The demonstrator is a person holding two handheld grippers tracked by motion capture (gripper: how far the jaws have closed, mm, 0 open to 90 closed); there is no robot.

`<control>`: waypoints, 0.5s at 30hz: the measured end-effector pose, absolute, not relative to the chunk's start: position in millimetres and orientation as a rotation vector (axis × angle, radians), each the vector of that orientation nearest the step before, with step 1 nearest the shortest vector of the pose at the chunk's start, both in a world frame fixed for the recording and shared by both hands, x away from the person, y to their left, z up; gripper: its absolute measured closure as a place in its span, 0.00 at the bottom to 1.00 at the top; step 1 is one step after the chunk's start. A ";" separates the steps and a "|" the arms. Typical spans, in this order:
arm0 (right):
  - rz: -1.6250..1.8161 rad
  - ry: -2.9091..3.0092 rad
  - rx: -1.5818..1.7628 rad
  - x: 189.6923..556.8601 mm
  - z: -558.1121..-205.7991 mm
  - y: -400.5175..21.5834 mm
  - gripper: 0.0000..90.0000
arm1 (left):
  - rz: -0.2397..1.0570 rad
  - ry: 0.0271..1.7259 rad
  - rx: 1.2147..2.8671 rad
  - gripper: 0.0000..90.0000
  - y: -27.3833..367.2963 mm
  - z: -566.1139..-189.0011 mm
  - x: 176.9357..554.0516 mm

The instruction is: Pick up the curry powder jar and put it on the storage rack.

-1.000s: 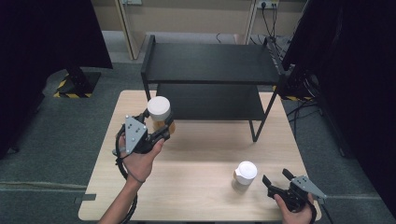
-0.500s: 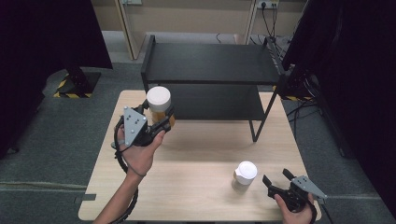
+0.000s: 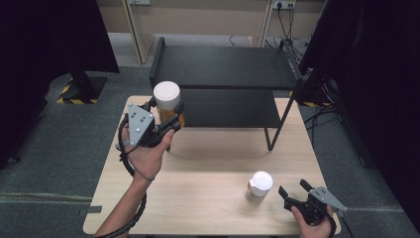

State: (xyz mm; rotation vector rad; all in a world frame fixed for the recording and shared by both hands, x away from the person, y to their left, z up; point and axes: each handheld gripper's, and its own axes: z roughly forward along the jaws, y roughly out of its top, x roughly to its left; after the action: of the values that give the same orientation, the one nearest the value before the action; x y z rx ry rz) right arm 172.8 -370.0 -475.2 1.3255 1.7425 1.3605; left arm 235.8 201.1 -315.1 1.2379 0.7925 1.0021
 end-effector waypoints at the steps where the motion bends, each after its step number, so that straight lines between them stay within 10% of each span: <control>1: 1.360 1.743 1.325 172.8 -475.2 -369.9 0.08 | 1.005 0.792 1.238 0.39 201.0 -313.3 236.3; 15: 1.362 1.743 1.327 173.0 -475.2 -370.3 0.08 | 1.017 0.797 1.230 0.39 196.9 -290.2 243.4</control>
State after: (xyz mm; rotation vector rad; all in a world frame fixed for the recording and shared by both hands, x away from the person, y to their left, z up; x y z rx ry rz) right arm 173.0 -370.3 -475.2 1.3272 1.7428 1.3616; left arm 243.4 196.9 -290.2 1.2296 0.7969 1.0165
